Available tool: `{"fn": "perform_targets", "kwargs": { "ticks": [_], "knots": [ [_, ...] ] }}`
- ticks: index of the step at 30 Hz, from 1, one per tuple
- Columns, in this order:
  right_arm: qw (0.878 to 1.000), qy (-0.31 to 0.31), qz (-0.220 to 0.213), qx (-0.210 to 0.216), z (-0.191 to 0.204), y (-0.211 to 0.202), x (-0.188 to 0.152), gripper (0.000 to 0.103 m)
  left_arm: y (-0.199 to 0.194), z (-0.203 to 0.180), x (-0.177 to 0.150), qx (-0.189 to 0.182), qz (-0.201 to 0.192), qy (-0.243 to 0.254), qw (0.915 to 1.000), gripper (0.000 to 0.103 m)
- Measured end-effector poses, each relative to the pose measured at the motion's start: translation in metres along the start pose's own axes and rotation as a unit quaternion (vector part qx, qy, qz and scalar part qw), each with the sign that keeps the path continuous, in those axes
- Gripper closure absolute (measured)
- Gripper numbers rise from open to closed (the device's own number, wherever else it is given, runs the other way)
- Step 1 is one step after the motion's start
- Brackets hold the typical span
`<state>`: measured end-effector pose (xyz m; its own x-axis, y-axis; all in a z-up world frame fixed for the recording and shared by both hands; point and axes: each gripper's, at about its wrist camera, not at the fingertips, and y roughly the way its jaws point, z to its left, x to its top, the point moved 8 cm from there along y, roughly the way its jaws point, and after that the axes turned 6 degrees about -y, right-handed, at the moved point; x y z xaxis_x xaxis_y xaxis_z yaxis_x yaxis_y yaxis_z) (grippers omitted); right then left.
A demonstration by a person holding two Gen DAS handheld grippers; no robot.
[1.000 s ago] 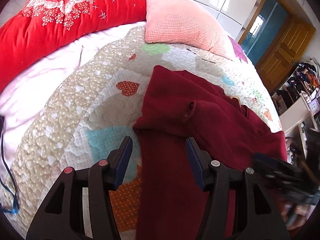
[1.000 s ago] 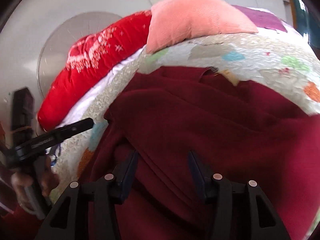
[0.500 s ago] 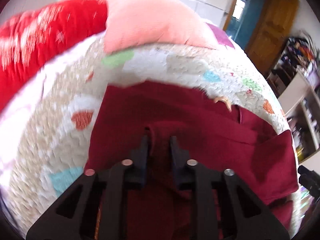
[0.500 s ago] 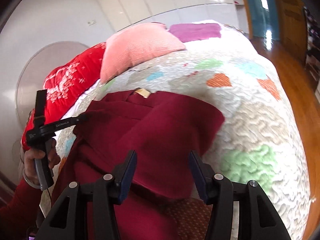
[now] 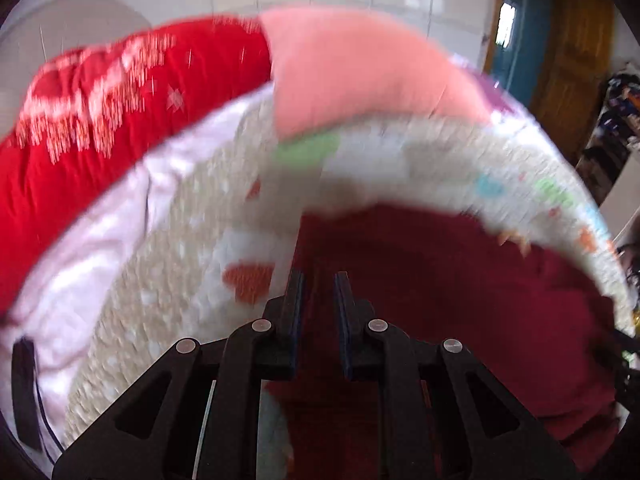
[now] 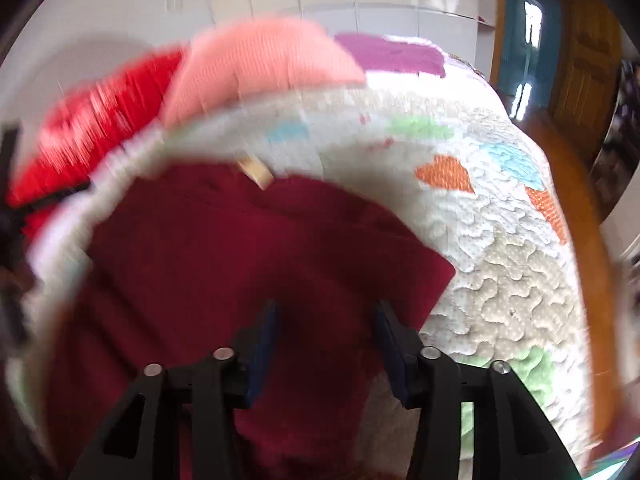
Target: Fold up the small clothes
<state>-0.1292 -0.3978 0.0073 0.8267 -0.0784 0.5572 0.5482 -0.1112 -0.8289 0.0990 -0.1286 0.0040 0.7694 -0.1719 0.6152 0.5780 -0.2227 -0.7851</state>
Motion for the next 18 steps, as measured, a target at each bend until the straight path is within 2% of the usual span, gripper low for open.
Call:
{"fn": "perform_targets", "kwargs": {
  "ticks": [1,6,9,11,12,14,17,18],
  "knots": [
    [0.999,-0.022,0.019,-0.027,0.0,0.011,-0.004,0.062,0.01,0.003,-0.009,0.002,0.015,-0.004,0.9999,0.089],
    [1.0,-0.024,-0.015,-0.014,0.005,-0.023,0.0,0.061,0.009,0.006,-0.023,-0.016,0.013,-0.017,0.9996,0.089],
    [0.999,-0.026,0.03,-0.025,0.001,-0.001,-0.014,0.06,0.005,0.008,-0.025,-0.025,0.022,-0.03,0.999,0.089],
    [1.0,0.006,0.022,0.003,-0.005,-0.001,-0.018,0.058,-0.009,0.011,-0.03,-0.037,0.027,-0.039,0.9982,0.085],
    [0.999,0.025,0.016,0.022,-0.007,-0.01,-0.019,0.053,-0.017,0.013,-0.032,-0.045,0.029,-0.041,0.9977,0.081],
    [0.996,0.052,0.0,0.071,-0.009,-0.038,-0.026,0.046,-0.034,0.019,-0.048,-0.061,0.05,-0.039,0.9961,0.055],
    [0.991,0.071,-0.012,0.114,-0.009,-0.081,-0.059,0.033,-0.056,0.033,-0.079,-0.078,0.072,-0.047,0.9932,0.053],
    [0.989,0.078,-0.009,0.126,-0.009,-0.092,-0.074,0.033,-0.063,0.037,-0.091,-0.079,0.08,-0.043,0.9928,0.053]
  ]
}}
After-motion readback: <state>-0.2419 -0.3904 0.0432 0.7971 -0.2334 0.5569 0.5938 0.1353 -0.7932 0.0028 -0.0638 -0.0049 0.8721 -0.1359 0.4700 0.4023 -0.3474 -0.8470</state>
